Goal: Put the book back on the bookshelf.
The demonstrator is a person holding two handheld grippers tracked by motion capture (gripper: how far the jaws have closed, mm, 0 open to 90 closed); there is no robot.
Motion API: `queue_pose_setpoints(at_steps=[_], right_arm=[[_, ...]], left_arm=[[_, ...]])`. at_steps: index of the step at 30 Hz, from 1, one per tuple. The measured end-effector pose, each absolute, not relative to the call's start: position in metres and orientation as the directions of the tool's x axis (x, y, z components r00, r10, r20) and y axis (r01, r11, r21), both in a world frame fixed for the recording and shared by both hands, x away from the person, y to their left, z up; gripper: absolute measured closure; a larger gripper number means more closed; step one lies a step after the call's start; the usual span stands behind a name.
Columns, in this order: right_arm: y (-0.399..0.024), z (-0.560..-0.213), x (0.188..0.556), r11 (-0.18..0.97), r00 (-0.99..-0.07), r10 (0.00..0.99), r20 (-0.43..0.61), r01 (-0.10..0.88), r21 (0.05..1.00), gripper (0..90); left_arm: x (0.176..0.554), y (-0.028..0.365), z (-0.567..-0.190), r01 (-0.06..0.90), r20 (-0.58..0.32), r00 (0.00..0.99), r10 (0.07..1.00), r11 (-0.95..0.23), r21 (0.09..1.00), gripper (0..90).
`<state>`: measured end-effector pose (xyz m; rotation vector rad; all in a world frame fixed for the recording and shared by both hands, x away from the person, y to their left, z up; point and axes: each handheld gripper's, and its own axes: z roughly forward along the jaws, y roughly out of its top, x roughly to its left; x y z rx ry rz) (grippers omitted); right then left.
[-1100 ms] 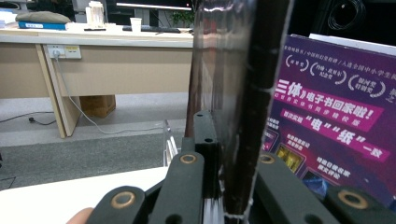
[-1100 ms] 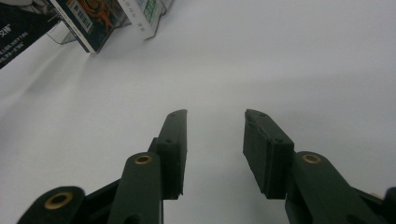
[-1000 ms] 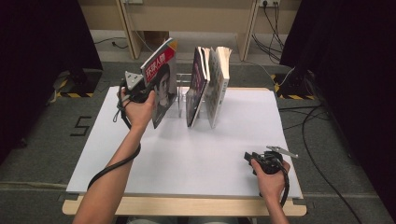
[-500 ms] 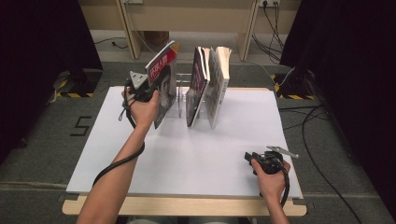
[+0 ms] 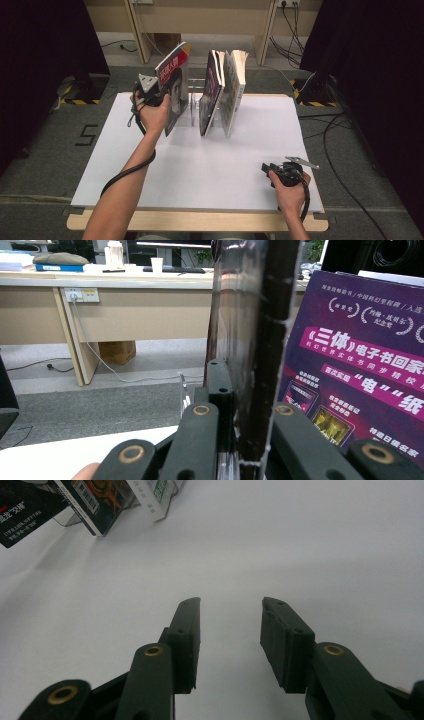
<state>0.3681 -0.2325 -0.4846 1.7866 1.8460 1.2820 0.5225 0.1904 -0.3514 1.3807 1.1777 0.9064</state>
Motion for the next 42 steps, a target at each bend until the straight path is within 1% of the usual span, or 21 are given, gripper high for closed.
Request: queue_pose_setpoints(at_steps=[14, 27, 30, 32, 38, 39, 42], right_arm=[[-0.233, -0.485, 0.368, -0.149, -0.206, 0.905, 0.371, 0.665, 0.732, 60.8], [-0.231, -0.485, 0.368, -0.148, -0.206, 0.905, 0.372, 0.667, 0.730, 60.7], [-0.231, -0.485, 0.368, -0.147, -0.207, 0.905, 0.371, 0.667, 0.730, 60.7], [-0.231, -0.485, 0.368, -0.141, -0.210, 0.907, 0.364, 0.665, 0.733, 60.8], [-0.231, -0.485, 0.368, -0.142, -0.209, 0.907, 0.366, 0.666, 0.733, 60.7], [-0.231, -0.486, 0.369, -0.141, -0.210, 0.906, 0.367, 0.667, 0.731, 60.7], [-0.231, -0.486, 0.369, -0.146, -0.206, 0.905, 0.372, 0.671, 0.727, 60.7]], left_arm=[[0.521, 0.193, -0.360, 0.160, -0.077, 0.207, 0.975, 0.044, 0.986, 86.2], [0.508, 0.202, -0.374, 0.162, -0.080, 0.206, 0.975, 0.046, 0.986, 85.6], [0.506, 0.203, -0.377, 0.166, -0.093, 0.204, 0.975, 0.059, 0.984, 85.0], [0.506, 0.203, -0.377, 0.166, -0.096, 0.204, 0.974, 0.063, 0.984, 83.5], [0.508, 0.206, -0.374, 0.177, -0.145, 0.211, 0.967, 0.108, 0.978, 79.2], [0.509, 0.206, -0.373, 0.178, -0.152, 0.211, 0.965, 0.115, 0.977, 77.4], [0.511, 0.207, -0.374, 0.188, -0.165, 0.212, 0.963, 0.125, 0.974, 77.0]])
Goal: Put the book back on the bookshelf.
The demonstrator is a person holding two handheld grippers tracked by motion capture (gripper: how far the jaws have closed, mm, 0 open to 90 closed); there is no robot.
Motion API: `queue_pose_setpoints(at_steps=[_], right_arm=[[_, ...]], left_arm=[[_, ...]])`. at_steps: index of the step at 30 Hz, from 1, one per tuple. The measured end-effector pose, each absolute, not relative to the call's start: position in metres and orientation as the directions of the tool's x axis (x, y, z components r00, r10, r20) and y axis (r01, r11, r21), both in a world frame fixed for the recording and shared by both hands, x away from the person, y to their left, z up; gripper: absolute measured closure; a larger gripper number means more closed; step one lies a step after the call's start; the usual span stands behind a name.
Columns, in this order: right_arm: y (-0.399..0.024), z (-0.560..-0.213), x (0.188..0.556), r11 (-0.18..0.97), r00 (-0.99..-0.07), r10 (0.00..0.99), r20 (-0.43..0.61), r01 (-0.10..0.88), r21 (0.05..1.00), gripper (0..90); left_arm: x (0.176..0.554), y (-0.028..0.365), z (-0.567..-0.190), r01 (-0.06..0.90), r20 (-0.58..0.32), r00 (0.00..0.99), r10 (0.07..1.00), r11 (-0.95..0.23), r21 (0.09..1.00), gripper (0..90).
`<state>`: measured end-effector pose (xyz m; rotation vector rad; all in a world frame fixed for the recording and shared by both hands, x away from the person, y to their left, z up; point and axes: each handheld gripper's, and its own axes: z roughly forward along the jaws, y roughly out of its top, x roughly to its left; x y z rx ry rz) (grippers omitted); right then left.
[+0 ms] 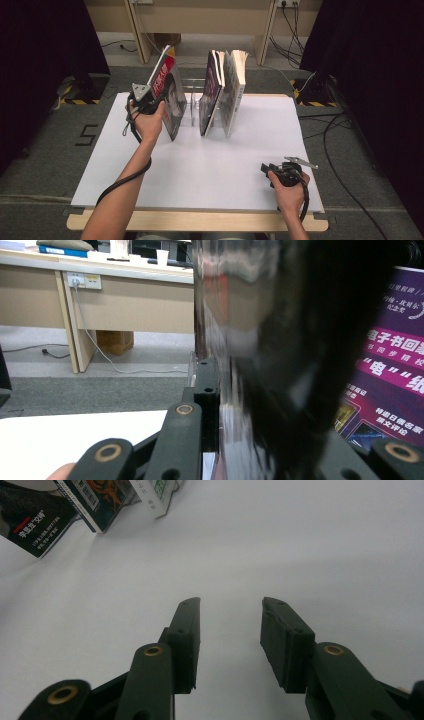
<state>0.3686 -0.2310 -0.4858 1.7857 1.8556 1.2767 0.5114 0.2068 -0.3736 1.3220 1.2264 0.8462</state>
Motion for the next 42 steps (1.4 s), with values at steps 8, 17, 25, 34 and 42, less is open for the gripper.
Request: queue_pose_setpoints(at_steps=[8, 17, 25, 34, 42], right_arm=[[-0.232, -0.486, 0.368, -0.145, -0.205, 0.906, 0.370, 0.671, 0.727, 60.7], [-0.233, -0.486, 0.369, -0.140, -0.209, 0.907, 0.365, 0.668, 0.731, 60.6], [-0.231, -0.485, 0.368, -0.149, -0.203, 0.905, 0.374, 0.671, 0.726, 60.6], [-0.231, -0.485, 0.368, -0.140, -0.209, 0.908, 0.364, 0.667, 0.731, 60.6], [-0.230, -0.485, 0.368, -0.144, -0.207, 0.906, 0.368, 0.669, 0.729, 60.6]], left_arm=[[0.512, 0.208, -0.374, 0.194, -0.170, 0.199, 0.965, 0.131, 0.972, 82.2], [0.509, 0.206, -0.375, 0.186, -0.160, 0.178, 0.971, 0.126, 0.974, 83.4], [0.507, 0.209, -0.375, 0.193, -0.186, 0.180, 0.966, 0.151, 0.970, 75.6], [0.504, 0.211, -0.375, 0.202, -0.211, 0.209, 0.955, 0.169, 0.965, 60.5], [0.498, 0.210, -0.370, 0.192, -0.197, 0.218, 0.956, 0.156, 0.969, 54.8]])
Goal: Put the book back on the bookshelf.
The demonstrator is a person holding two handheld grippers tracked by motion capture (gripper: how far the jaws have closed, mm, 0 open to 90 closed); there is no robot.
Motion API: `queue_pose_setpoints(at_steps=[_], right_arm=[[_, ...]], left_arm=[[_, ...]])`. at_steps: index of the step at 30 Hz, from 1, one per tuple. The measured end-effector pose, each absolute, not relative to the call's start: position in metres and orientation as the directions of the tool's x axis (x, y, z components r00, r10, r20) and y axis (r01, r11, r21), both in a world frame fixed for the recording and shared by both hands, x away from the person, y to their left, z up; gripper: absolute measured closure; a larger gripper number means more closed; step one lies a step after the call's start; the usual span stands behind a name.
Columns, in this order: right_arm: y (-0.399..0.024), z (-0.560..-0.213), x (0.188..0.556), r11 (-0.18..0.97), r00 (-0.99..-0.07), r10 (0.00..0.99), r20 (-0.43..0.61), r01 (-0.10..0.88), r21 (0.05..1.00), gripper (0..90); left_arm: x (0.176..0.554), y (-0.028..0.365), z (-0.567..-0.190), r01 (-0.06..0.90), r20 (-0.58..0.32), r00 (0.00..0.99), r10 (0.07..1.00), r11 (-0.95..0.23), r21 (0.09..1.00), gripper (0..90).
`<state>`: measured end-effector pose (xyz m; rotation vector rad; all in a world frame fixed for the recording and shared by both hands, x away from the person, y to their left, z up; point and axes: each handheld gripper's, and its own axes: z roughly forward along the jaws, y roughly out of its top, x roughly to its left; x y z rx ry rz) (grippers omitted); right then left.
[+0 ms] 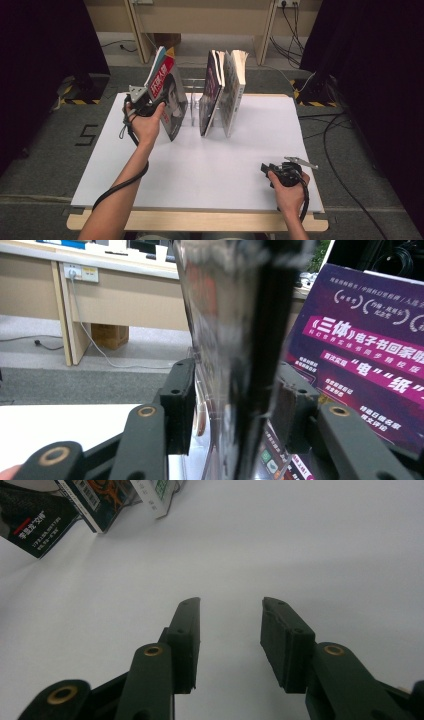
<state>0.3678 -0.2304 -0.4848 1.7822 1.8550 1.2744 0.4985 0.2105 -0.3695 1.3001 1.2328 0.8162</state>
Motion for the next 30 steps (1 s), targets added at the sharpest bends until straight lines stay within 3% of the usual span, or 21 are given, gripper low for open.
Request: queue_pose_setpoints(at_steps=[30], right_arm=[[-0.230, -0.484, 0.367, -0.141, -0.209, 0.908, 0.364, 0.666, 0.733, 60.6]], left_arm=[[0.476, 0.217, -0.368, 0.206, -0.201, 0.247, 0.948, 0.151, 0.967, 45.2]])
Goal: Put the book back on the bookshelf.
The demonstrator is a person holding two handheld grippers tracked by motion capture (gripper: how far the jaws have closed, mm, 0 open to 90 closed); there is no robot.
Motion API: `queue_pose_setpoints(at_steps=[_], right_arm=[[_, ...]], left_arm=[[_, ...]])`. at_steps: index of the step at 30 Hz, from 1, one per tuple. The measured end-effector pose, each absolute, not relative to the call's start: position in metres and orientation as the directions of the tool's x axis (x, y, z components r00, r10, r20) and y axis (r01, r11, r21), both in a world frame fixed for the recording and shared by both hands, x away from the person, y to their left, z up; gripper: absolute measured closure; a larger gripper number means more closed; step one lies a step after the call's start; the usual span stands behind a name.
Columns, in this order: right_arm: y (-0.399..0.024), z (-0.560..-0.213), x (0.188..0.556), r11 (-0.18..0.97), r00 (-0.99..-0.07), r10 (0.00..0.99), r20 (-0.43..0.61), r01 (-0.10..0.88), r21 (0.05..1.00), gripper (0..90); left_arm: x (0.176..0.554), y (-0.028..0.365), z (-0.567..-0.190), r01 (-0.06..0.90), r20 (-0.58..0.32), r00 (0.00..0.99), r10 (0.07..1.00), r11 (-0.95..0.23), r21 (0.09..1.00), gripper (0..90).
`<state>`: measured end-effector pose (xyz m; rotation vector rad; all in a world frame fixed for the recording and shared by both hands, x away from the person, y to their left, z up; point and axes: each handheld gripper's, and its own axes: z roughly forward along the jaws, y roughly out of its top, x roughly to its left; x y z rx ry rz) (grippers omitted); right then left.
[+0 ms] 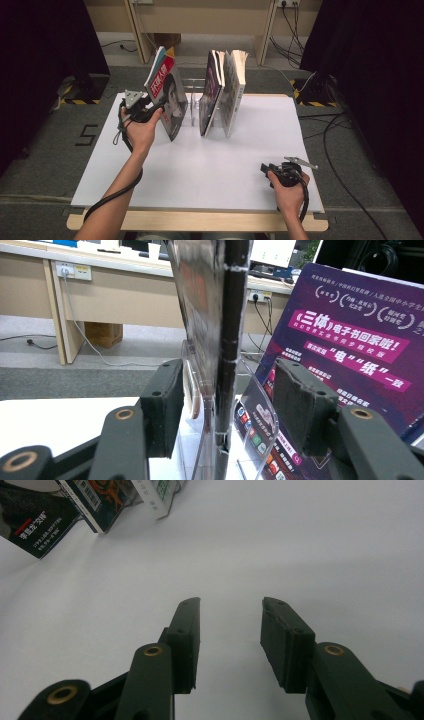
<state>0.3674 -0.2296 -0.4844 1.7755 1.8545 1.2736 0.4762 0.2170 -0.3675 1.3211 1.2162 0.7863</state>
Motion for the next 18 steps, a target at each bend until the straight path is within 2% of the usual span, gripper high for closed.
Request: queue_pose_setpoints(at_steps=[18], right_arm=[[-0.229, -0.484, 0.367, -0.147, -0.205, 0.907, 0.368, 0.665, 0.733, 60.6]], left_arm=[[0.458, 0.226, -0.366, 0.216, -0.194, 0.263, 0.945, 0.139, 0.967, 42.9]])
